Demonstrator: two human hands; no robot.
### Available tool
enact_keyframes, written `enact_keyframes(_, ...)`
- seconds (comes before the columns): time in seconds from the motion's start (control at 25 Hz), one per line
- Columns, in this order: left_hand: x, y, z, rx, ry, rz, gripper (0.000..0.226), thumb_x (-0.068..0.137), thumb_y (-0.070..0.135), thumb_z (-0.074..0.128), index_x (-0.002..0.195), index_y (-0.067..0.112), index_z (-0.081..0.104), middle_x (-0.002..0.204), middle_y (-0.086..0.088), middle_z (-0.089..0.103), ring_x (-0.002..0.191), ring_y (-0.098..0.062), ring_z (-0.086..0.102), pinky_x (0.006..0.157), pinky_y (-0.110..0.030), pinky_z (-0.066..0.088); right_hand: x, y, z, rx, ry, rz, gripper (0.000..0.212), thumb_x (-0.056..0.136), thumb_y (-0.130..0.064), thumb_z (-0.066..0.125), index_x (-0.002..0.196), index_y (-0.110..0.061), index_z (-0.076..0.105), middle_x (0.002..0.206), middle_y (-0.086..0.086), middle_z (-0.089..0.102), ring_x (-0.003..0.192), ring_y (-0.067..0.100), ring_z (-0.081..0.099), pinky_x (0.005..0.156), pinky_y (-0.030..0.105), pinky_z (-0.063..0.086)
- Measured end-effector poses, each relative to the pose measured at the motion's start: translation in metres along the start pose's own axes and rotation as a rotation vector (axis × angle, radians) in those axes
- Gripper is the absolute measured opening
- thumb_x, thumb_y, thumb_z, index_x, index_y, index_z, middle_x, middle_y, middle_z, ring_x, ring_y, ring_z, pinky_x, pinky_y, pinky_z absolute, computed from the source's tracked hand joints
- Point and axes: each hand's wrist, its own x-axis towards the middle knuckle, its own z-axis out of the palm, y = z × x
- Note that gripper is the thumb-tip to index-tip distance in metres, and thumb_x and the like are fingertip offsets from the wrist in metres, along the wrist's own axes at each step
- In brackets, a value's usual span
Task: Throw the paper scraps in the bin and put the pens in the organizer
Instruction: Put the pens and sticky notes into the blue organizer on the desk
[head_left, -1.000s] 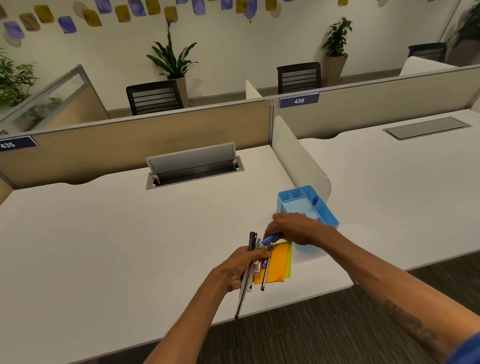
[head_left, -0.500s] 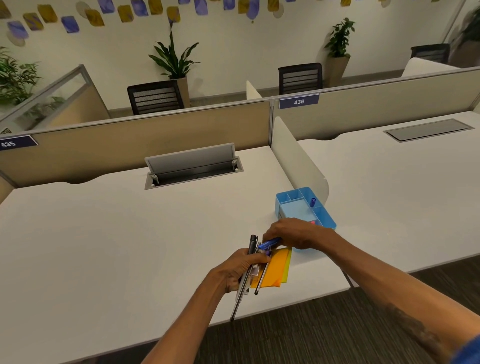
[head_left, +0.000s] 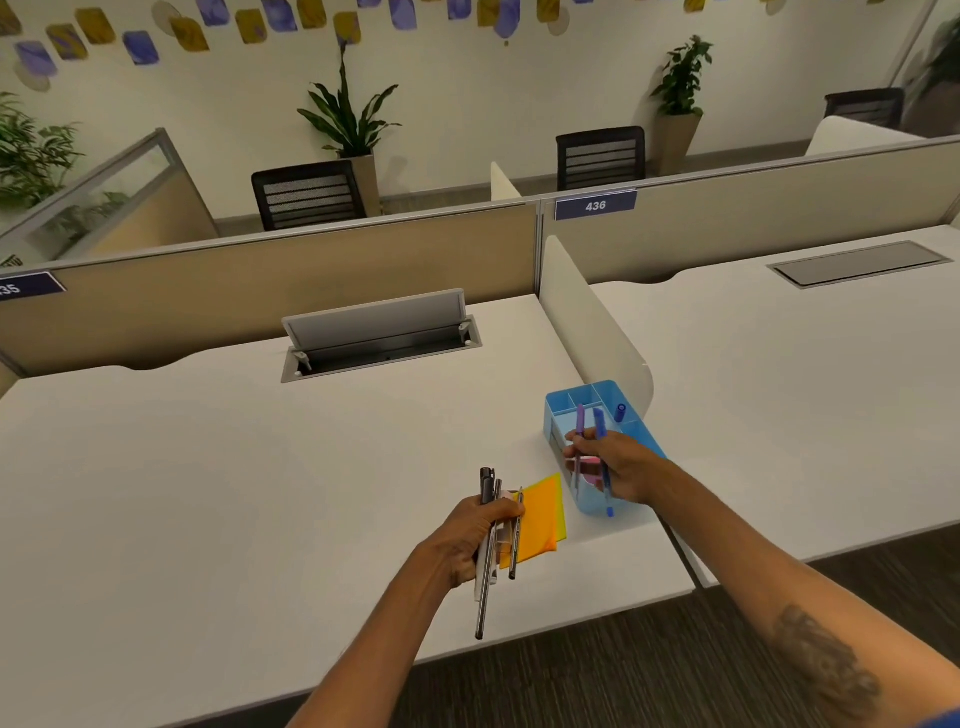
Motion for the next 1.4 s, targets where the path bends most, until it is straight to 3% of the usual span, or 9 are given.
enact_keyframes(0.08, 0.007, 0.001, 0.004, -0.016, 0.019, -0.002, 0.022, 0.086, 0.019, 0.073, 0.103, 0.008, 0.063, 0.082, -0.011, 0.067, 0.068, -0.02, 0.067, 0.059, -0.031, 0.058, 0.002, -0.009, -0.001, 0.143, -0.014, 0.174, 0.016, 0.095, -0.021, 0.06, 0.096, -0.007, 0.067, 0.09, 0.009, 0.07, 0.084, 0.021, 0.064, 0.07, 0.032, 0.041)
enact_keyframes(0.2, 0.02, 0.003, 0.012, -0.023, 0.053, -0.003, 0.024, 0.086, 0.019, 0.073, 0.104, 0.006, 0.062, 0.082, -0.012, 0.066, 0.066, -0.019, 0.067, 0.058, -0.03, 0.057, 0.011, -0.021, -0.003, 0.242, -0.01, 0.226, 0.015, 0.095, -0.02, 0.059, 0.092, -0.007, 0.067, 0.099, 0.011, 0.07, 0.096, 0.024, 0.064, 0.088, 0.04, 0.039)
enact_keyframes(0.32, 0.032, 0.008, 0.021, -0.054, 0.067, -0.015, 0.02, 0.087, 0.017, 0.073, 0.099, 0.009, 0.061, 0.085, -0.013, 0.068, 0.063, -0.019, 0.07, 0.052, -0.029, 0.058, 0.021, -0.043, -0.003, 0.266, 0.041, 0.097, 0.012, 0.097, -0.015, 0.056, 0.093, -0.006, 0.061, 0.097, 0.014, 0.065, 0.1, 0.031, 0.06, 0.088, 0.047, 0.044)
enact_keyframes(0.4, 0.039, 0.014, 0.027, -0.071, 0.073, -0.014, 0.019, 0.087, 0.016, 0.073, 0.099, 0.008, 0.061, 0.085, -0.013, 0.068, 0.061, -0.018, 0.071, 0.051, -0.028, 0.057, 0.031, -0.058, -0.007, 0.249, 0.121, -0.075, 0.009, 0.098, -0.012, 0.054, 0.09, -0.008, 0.056, 0.089, 0.014, 0.056, 0.091, 0.03, 0.056, 0.085, 0.045, 0.048)
enact_keyframes(0.6, 0.055, 0.026, 0.04, -0.108, 0.068, 0.002, 0.019, 0.089, 0.013, 0.07, 0.104, 0.007, 0.061, 0.088, -0.013, 0.07, 0.059, -0.017, 0.073, 0.051, -0.029, 0.059, 0.052, -0.076, -0.018, -0.07, 0.232, -0.367, 0.018, 0.1, -0.025, 0.051, 0.107, -0.008, 0.055, 0.099, 0.009, 0.068, 0.077, 0.016, 0.056, 0.066, 0.029, 0.042)
enact_keyframes(0.76, 0.067, 0.029, 0.044, -0.1, 0.108, 0.007, 0.03, 0.089, 0.018, 0.07, 0.115, 0.008, 0.057, 0.098, -0.014, 0.068, 0.077, -0.023, 0.07, 0.055, -0.03, 0.06, 0.074, -0.077, -0.016, -0.246, 0.302, -0.494, 0.03, 0.101, -0.029, 0.049, 0.119, -0.005, 0.055, 0.11, 0.01, 0.069, 0.097, 0.019, 0.058, 0.091, 0.036, 0.041)
enact_keyframes(0.96, 0.077, 0.027, 0.04, -0.139, 0.121, 0.014, 0.033, 0.091, 0.016, 0.068, 0.121, 0.007, 0.057, 0.1, -0.014, 0.069, 0.08, -0.024, 0.071, 0.06, -0.031, 0.061, 0.092, -0.085, -0.013, -0.421, 0.374, -0.573, 0.033, 0.089, -0.029, 0.068, 0.104, 0.0, 0.066, 0.096, 0.02, 0.07, 0.09, 0.033, 0.067, 0.092, 0.046, 0.053)
enact_keyframes(1.16, 0.085, 0.023, 0.033, -0.153, 0.154, 0.021, 0.035, 0.092, 0.018, 0.068, 0.124, 0.01, 0.056, 0.103, -0.013, 0.069, 0.084, -0.026, 0.071, 0.066, -0.035, 0.062, 0.109, -0.085, -0.001, -0.537, 0.386, -0.62, 0.034, 0.087, -0.031, 0.07, 0.101, 0.0, 0.07, 0.092, 0.02, 0.071, 0.085, 0.034, 0.068, 0.087, 0.047, 0.054)
enact_keyframes(1.4, 0.091, 0.021, 0.03, -0.163, 0.175, 0.034, 0.028, 0.092, 0.017, 0.067, 0.119, 0.014, 0.056, 0.098, -0.008, 0.068, 0.082, -0.023, 0.071, 0.064, -0.033, 0.062, 0.136, -0.061, 0.005, -0.651, 0.408, -0.511, 0.029, 0.086, -0.025, 0.072, 0.096, 0.002, 0.069, 0.09, 0.019, 0.072, 0.08, 0.026, 0.066, 0.075, 0.034, 0.049)
